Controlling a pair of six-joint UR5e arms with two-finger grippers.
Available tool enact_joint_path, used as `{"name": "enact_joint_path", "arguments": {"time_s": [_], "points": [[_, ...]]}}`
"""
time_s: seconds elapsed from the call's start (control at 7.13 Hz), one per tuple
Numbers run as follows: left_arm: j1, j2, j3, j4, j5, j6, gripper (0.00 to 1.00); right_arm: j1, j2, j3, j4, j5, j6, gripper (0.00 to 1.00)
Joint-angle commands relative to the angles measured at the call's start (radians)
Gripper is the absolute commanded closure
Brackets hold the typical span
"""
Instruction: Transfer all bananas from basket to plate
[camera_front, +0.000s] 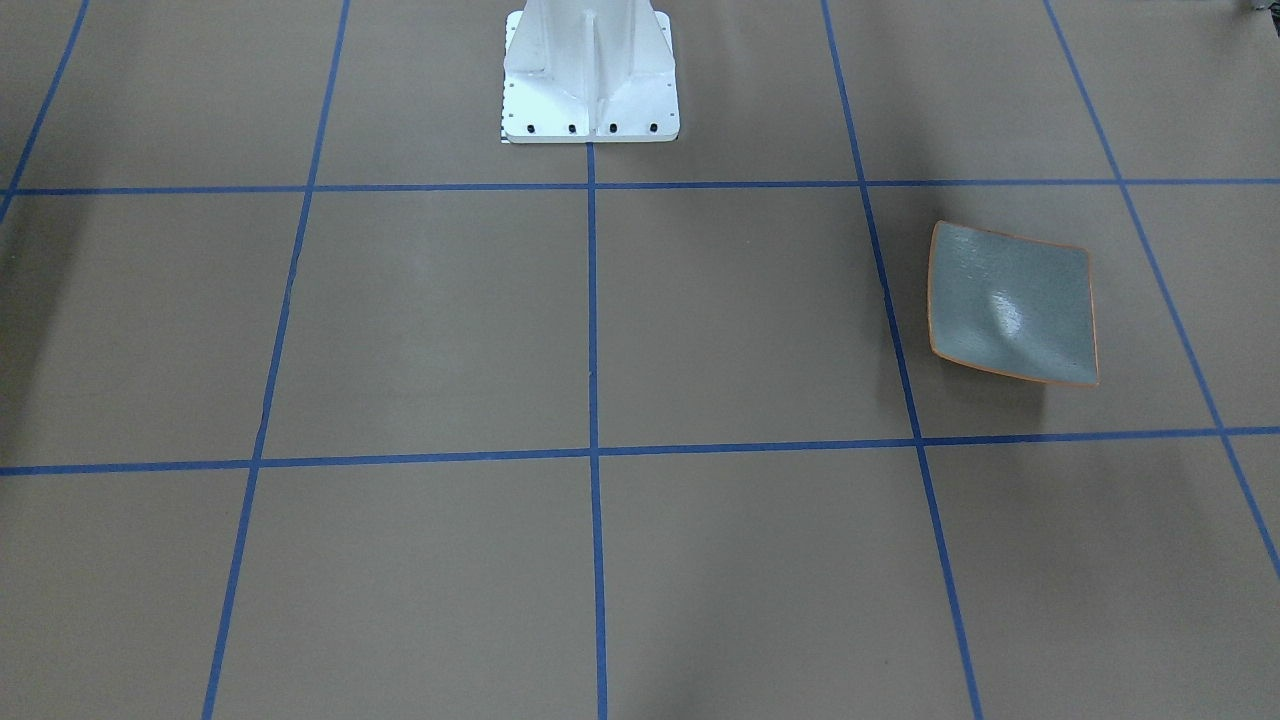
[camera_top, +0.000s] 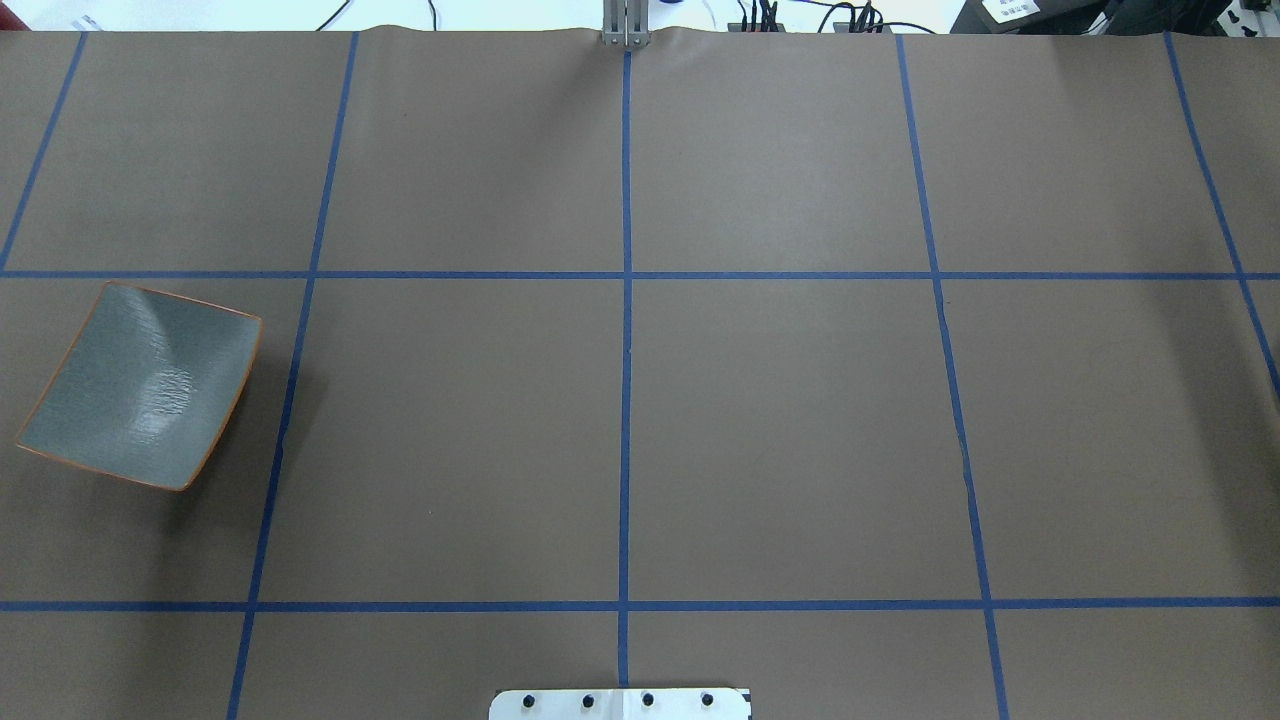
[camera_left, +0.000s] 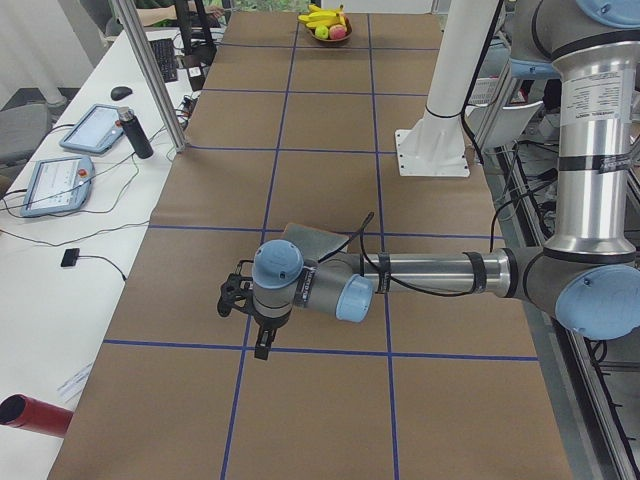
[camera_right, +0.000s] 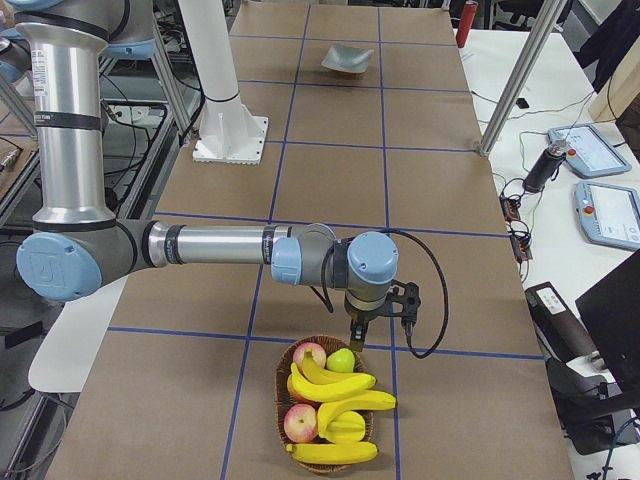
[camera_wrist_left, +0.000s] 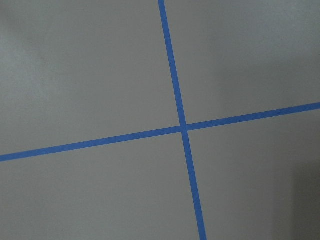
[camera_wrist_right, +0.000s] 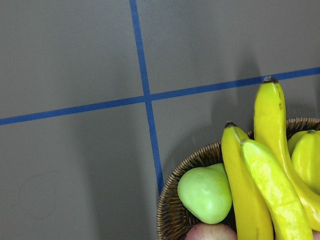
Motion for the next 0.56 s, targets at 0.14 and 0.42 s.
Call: {"name": "enact_joint_path", "arguments": {"time_s": [0.14, 0.42], "points": [[0.018, -0.009, -0.001, -0.001, 0.006, 0.007, 0.0, -0.001, -0.064, -0.04, 0.153, -0.075, -0.004, 0.0], [0.03, -0.014, -0.004, -0.002, 0.006, 0.007, 0.0, -0.001, -0.032, -0.149, 0.171, -0.07, -0.111, 0.0]]}}
